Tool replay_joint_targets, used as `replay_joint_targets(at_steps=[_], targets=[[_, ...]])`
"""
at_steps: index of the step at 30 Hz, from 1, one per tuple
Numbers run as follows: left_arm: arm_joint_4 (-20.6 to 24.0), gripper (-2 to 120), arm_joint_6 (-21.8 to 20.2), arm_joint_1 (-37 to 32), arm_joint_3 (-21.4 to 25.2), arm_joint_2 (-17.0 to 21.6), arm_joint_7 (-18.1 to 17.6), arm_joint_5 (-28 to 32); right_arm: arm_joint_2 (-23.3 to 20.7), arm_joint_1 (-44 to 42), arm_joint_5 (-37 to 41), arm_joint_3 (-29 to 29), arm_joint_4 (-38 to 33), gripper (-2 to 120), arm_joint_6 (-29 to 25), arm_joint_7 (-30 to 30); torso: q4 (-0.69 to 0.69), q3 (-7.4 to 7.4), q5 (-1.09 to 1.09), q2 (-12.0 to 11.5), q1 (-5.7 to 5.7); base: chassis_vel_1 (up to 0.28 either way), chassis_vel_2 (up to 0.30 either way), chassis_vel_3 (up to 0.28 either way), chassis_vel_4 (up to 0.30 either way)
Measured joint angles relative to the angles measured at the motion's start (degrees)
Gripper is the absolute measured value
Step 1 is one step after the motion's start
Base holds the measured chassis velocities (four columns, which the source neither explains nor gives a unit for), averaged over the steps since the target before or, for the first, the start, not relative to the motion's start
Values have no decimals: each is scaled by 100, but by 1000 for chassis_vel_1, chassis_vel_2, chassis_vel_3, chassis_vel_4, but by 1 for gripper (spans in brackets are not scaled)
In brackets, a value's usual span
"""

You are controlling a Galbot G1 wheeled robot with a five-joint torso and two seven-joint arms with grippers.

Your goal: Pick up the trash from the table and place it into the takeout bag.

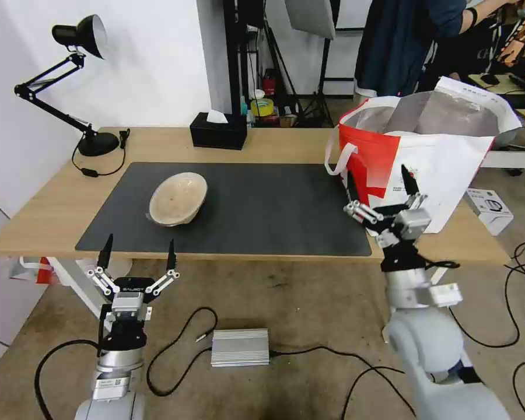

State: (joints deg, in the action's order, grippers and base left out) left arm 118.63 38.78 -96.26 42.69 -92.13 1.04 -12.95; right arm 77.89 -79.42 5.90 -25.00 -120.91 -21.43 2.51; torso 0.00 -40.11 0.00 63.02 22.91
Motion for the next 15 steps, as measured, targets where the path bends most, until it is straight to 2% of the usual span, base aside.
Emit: replay_joint_targets(at_steps=[11,13,15], targets=[[-25,100,-4,28,-23,0,-1,0,209,-243,-341,57,57,100,-505,-22,0,0,0,0,0,0,0,0,0],[-31,100,-5,37,-27,0,0,-2,349,-360,-628,87,163,100,-922,7,0,0,1,0,0,0,0,0,0],[-32,100,-7,40,-28,0,0,-2,399,-395,-713,97,194,100,-1034,27,0,0,0,0,0,0,0,0,0]])
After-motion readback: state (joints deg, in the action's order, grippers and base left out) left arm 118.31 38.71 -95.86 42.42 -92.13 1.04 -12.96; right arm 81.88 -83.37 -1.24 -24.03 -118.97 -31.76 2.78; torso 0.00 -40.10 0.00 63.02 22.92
